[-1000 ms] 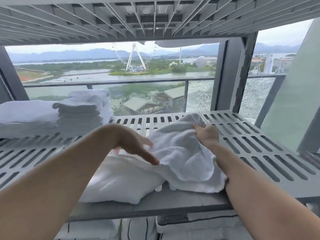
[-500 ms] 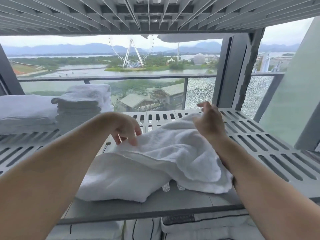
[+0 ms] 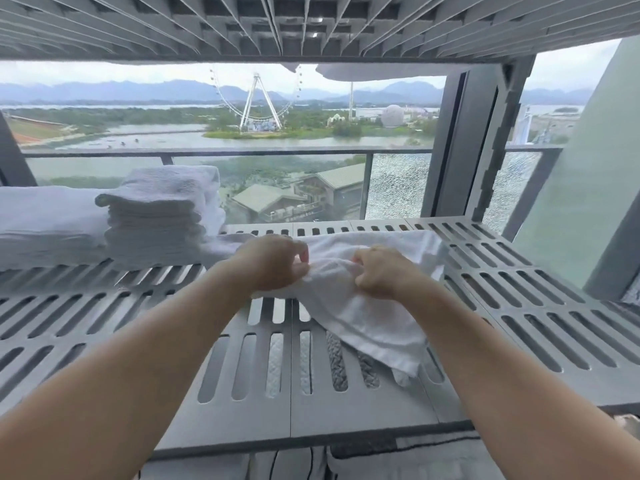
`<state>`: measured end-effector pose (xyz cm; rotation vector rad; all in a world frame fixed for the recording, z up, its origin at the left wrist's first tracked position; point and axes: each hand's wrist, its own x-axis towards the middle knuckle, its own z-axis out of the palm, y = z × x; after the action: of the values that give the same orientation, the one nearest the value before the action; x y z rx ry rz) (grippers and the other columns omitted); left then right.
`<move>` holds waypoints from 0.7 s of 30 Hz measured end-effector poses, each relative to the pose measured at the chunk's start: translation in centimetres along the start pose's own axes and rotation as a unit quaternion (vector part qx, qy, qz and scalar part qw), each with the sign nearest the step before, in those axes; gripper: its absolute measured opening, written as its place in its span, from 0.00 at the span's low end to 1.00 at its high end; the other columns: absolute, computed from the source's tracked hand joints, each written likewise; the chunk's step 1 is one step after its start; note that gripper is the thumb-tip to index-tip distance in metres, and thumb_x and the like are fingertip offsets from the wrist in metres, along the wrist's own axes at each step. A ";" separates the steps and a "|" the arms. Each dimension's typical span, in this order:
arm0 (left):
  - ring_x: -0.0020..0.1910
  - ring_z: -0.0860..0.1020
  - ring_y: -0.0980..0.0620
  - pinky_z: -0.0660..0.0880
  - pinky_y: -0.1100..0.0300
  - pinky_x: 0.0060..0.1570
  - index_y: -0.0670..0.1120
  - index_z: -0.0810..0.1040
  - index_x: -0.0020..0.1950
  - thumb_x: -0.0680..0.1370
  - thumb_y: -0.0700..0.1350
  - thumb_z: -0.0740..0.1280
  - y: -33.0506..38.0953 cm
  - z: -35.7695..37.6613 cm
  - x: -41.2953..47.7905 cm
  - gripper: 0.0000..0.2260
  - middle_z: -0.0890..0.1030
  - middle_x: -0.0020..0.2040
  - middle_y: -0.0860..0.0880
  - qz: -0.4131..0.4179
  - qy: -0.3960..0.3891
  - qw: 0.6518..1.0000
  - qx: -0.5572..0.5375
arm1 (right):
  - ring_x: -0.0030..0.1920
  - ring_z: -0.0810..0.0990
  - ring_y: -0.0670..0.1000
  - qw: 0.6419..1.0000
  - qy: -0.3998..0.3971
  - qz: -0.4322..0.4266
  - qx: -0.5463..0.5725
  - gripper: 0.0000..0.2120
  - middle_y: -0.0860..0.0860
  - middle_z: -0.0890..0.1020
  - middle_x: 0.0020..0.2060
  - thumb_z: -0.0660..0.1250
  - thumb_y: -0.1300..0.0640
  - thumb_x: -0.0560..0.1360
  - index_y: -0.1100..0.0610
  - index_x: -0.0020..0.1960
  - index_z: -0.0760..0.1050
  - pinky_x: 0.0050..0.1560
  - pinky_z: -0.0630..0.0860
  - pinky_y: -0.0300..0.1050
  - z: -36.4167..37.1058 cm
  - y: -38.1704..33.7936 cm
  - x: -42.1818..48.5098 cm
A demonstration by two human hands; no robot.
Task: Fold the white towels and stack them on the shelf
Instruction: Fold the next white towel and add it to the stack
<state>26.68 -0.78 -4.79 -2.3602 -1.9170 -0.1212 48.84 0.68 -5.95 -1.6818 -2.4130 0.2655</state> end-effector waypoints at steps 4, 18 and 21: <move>0.64 0.74 0.49 0.72 0.53 0.64 0.60 0.68 0.72 0.70 0.46 0.63 -0.9 0.3 -1.4 0.29 0.77 0.68 0.50 -0.032 -0.088 0.994 -0.062 | 0.54 0.77 0.54 1.000 -0.014 -0.009 -0.002 0.06 0.52 0.80 0.50 0.61 0.55 0.74 0.53 0.48 0.76 0.48 0.68 0.44 0.5 -1.0 -0.4; 0.43 0.79 0.52 0.75 0.57 0.40 0.53 0.74 0.38 0.68 0.69 0.63 2.9 -3.2 -7.4 0.19 0.77 0.37 0.57 -0.034 -0.026 0.996 0.075 | 0.71 0.69 0.59 0.998 -0.014 0.043 0.034 0.23 0.58 0.71 0.72 0.50 0.48 0.85 0.60 0.72 0.72 0.69 0.64 0.48 1.1 -0.7 -2.2; 0.38 0.77 0.55 0.71 0.58 0.35 0.52 0.77 0.38 0.68 0.74 0.65 4.5 -3.4 -9.6 0.24 0.80 0.36 0.54 -0.059 -0.126 0.990 0.016 | 0.70 0.71 0.59 0.998 0.006 0.050 0.032 0.21 0.56 0.74 0.71 0.55 0.50 0.83 0.57 0.71 0.72 0.72 0.64 0.51 1.5 -0.9 -2.9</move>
<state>29.17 -11.41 -2.76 -2.3364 -2.1505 0.2067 48.65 -2.39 -7.32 -1.7742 -2.2898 0.3433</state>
